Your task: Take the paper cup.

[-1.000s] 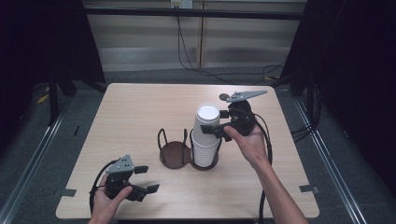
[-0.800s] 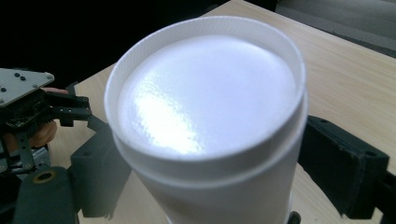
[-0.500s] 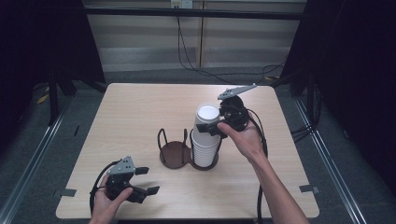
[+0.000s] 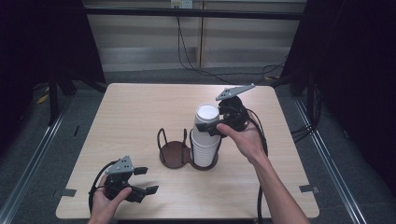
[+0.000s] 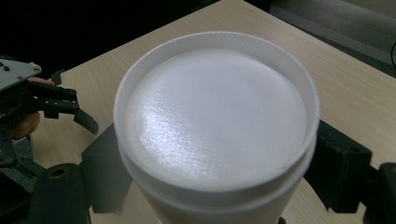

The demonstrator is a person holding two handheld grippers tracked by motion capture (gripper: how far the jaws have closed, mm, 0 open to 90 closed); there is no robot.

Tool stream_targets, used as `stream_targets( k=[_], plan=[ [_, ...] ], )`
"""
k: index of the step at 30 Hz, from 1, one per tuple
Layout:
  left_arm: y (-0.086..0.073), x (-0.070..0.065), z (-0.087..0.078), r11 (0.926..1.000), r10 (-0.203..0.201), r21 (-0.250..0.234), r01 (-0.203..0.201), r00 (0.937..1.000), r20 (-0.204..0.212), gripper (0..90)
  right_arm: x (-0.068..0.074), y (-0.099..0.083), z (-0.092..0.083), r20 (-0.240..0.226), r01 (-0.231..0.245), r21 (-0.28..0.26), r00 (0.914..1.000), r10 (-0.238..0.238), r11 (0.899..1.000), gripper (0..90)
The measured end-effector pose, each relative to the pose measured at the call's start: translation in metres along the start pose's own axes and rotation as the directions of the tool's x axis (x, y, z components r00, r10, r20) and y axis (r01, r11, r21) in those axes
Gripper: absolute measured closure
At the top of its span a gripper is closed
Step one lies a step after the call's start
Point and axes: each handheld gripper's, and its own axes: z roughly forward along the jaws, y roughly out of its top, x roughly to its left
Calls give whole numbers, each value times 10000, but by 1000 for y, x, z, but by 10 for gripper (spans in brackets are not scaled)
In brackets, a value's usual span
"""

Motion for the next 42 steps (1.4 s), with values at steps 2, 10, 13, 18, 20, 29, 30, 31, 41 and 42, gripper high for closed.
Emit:
stream_targets(
  k=[2, 10, 13, 18, 20, 29, 30, 31, 41, 42],
  plan=[
    [0, 1, 0, 10000, 7, -80, -6, 10000, 82, 171, 1, 2, -2, 46, 68, -108, 10000, -67, 9999, 201],
    [-1, 4, -2, 9996, -208, -188, 210, 9997, 132, 167, 2, 4, -5, 48, 204, -97, 9998, -204, 9997, 206],
    [-1, 3, -2, 9997, -183, -161, 185, 9997, 147, 168, 1, 5, -6, 35, 180, -183, 9998, -180, 9997, 207],
    [-1, 3, -2, 9997, -192, -162, 195, 9997, 181, 168, 2, 6, -10, 78, 56, -443, 10000, -53, 9990, 210],
    [-1, 3, -2, 9997, -191, -163, 194, 9996, 186, 168, 2, 6, -11, 58, 51, -463, 10000, -48, 9989, 210],
    [-2, 3, 0, 9998, -185, -92, 187, 9995, 252, 168, 3, 5, -16, 93, -113, -952, 9999, 123, 9954, 211],
    [-2, 2, -1, 9998, -175, -98, 178, 9995, 268, 168, 3, 5, -17, 100, -111, -988, 9999, 121, 9950, 211],
    [-2, 2, -1, 9998, -175, -98, 178, 9995, 268, 168, 3, 5, -17, 100, -111, -988, 9999, 121, 9950, 211],
    [-2, 4, -1, 9997, -254, -56, 255, 9995, 161, 168, 1, 8, -35, -113, -466, -1721, 9989, 453, 9840, 215],
    [-2, 4, -1, 9997, -254, -56, 255, 9995, 161, 168, 1, 7, -37, -100, -479, -1807, 9989, 468, 9824, 215]
  ],
)
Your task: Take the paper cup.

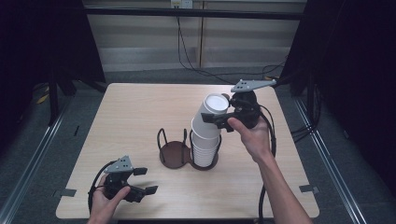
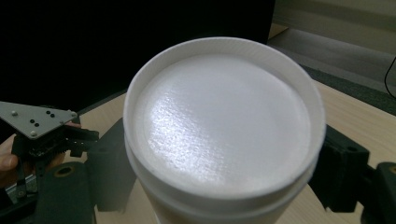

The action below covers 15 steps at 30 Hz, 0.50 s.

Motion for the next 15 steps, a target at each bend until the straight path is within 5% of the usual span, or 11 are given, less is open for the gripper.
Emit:
stream_targets(
  k=[15],
  plan=[
    [-1, 0, 0, 9999, -86, 89, 87, 9999, -140, 168, -2, 2, -13, -28, -315, -573, 9995, 314, 9979, 218]
  ],
)
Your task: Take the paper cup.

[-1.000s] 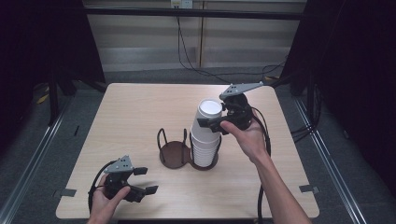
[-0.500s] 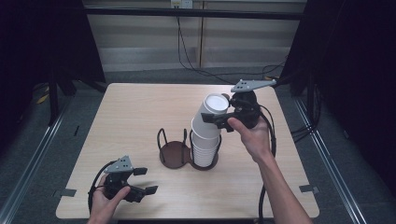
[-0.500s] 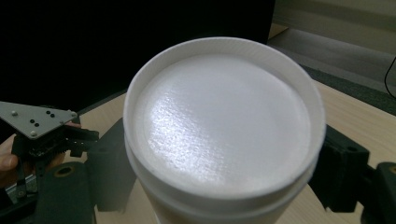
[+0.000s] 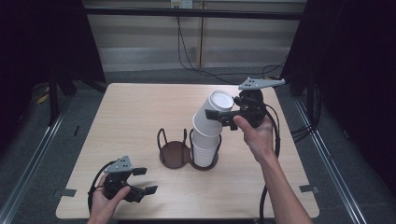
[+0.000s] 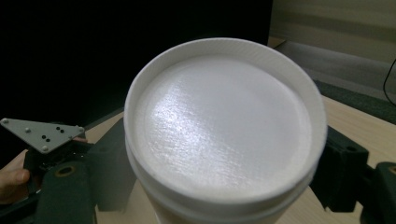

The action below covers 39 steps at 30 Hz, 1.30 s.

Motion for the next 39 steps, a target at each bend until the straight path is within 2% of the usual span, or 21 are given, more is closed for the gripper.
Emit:
stream_targets(
  k=[5, 21, 27, 31, 35, 37, 39],
  plan=[
    [0, 0, 0, 10000, -26, -44, 26, 10000, 35, 168, 1, 3, -4, -24, 56, -78, 10000, -56, 10000, 218],
    [0, -1, 0, 10000, 52, -52, -51, 10000, 82, 168, -1, 6, -23, -117, -197, -1066, 9998, 185, 9941, 219],
    [0, -1, 0, 10000, 20, -65, -20, 10000, 44, 168, 1, 5, -28, -115, -168, -1105, 9998, 156, 9937, 220],
    [3, -4, 2, 9998, 192, -61, -192, 9998, 39, 168, 2, 3, -35, -97, -197, -1253, 9998, 186, 9919, 220],
    [3, -4, 0, 9997, 182, -187, -181, 9998, 56, 168, 2, 1, -40, -111, -273, -1291, 9996, 261, 9913, 220],
    [4, -7, 0, 9995, 140, -281, -145, 9997, -190, 170, 2, -3, -43, -67, -286, -1232, 9996, 280, 9920, 220],
    [5, -7, 0, 9995, 222, -240, -227, 9995, -211, 174, 3, -3, -44, -54, -279, -1245, 9996, 274, 9918, 220]
  ],
)
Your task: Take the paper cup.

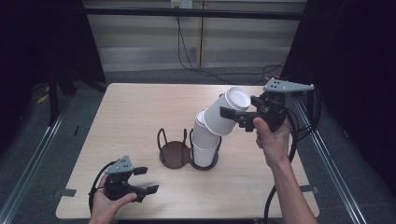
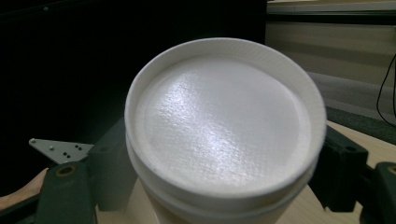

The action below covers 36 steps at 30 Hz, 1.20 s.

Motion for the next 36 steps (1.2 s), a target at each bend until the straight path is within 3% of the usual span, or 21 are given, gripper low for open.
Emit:
stream_targets(
  k=[8, 13, 21, 27, 28, 31, 36],
  plan=[
    [12, -5, -1, 9988, 40, -493, -28, 9997, 242, 179, 1, -4, -15, 4, -80, -49, 10000, 80, 10000, 220],
    [22, -5, 0, 9980, 378, -520, -365, 9990, 244, 171, 0, -8, -19, -20, -195, -30, 9998, 195, 9998, 220],
    [35, -8, 5, 9967, 586, -584, -559, 9972, 456, 170, 5, -16, -25, -59, -276, -87, 9996, 275, 9996, 221],
    [48, -9, 1, 9926, 678, -1050, -616, 9961, 572, 168, 12, -21, -30, -184, -156, 77, 9997, 157, 9998, 222],
    [52, -9, 0, 9905, 706, -1220, -634, 9960, 556, 168, 15, -24, -33, -118, -108, -105, 9999, 107, 9999, 223],
    [61, -9, 2, 9873, 497, -1530, -421, 9977, 459, 166, 16, -27, -33, -247, -114, -110, 9996, 111, 9999, 223],
    [79, -15, 6, 9828, 697, -1764, -540, 9940, 842, 166, 19, -37, -29, -520, -148, 70, 9985, 152, 9999, 225]
  ],
)
